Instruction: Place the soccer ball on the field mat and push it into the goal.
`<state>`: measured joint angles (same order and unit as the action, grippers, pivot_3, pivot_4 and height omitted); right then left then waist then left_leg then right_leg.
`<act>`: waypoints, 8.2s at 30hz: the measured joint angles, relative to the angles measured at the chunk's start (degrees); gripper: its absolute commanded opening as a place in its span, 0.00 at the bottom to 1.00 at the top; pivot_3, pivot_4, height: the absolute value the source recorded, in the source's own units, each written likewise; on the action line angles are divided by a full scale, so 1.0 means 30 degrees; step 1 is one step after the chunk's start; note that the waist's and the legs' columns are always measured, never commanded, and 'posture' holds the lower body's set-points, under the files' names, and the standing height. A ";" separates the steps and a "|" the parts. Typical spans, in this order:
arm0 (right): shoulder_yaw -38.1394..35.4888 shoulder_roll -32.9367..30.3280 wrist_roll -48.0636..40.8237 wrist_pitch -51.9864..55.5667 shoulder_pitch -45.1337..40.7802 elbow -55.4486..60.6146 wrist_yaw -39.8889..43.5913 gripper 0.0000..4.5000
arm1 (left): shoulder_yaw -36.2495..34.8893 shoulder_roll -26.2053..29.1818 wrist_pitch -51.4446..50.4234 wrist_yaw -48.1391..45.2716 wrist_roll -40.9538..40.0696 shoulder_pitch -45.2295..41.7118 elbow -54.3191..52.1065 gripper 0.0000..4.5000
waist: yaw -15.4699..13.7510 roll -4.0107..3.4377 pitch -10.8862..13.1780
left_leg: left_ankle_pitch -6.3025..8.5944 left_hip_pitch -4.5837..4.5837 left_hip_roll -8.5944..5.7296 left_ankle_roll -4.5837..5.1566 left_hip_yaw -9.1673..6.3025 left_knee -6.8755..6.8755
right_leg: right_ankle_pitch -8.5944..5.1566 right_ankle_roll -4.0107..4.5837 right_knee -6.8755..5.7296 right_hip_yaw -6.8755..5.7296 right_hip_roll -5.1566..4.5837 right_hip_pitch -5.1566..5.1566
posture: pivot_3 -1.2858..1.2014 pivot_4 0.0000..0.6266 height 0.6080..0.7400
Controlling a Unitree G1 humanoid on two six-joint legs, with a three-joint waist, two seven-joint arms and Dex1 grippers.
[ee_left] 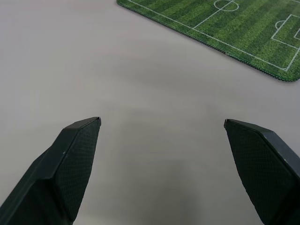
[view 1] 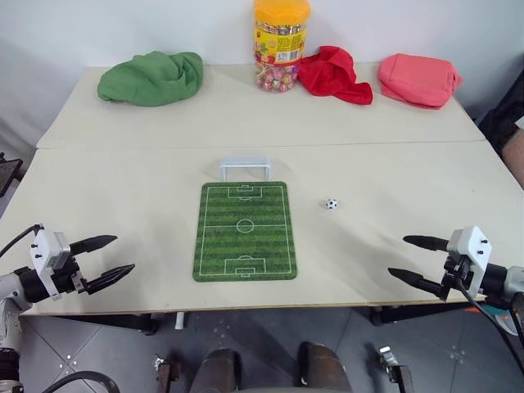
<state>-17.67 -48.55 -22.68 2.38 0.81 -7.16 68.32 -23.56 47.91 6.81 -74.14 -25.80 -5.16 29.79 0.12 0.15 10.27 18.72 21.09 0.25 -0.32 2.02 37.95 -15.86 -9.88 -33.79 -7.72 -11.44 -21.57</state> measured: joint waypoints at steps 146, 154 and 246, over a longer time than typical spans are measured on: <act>1.7695 0.9979 0.7367 0.8464 -1.4657 0.3166 -0.0715 0.82 | 0.1075 -0.2080 0.1924 -0.3949 -0.3295 0.1840 -0.2833 1.00 | 0.0620 0.0032 -0.0015 | 0.0103 0.0092 0.0220 -0.0085 0.0253 0.0078 | 0.0030 0.0063 -0.0107 0.0058 0.0169 -0.0296 | 0.52 0.24 1.00; 1.6259 1.0353 0.6394 0.8941 -1.6244 0.3784 -0.0751 0.82 | 0.1391 -0.2184 0.1921 -0.3948 -0.3180 0.1071 -0.2131 1.00 | 0.0618 0.0032 -0.0015 | 0.0103 0.0094 0.0224 -0.0086 0.0254 0.0078 | 0.0031 0.0064 -0.0110 0.0054 0.0174 -0.0298 | 0.52 0.24 1.00; 0.4844 0.0903 0.1943 -0.5013 -1.4054 -1.4379 0.6334 0.99 | -0.2967 0.0827 0.0824 -0.1748 -0.2293 -0.1290 0.3750 1.00 | 0.0778 0.0069 0.0004 | 0.0159 0.0043 0.0260 -0.0065 0.0393 0.0076 | 0.0039 0.0075 -0.0064 0.0060 0.0178 -0.0291 | 0.52 0.24 1.00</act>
<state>-3.14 -45.84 -16.85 -12.66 -41.36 -50.30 87.32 -32.46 50.39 9.28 -79.39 -32.68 -9.04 41.04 2.46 0.35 10.28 19.20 21.22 1.03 -0.52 3.20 38.18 -15.74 -9.66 -33.98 -7.54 -10.91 -22.45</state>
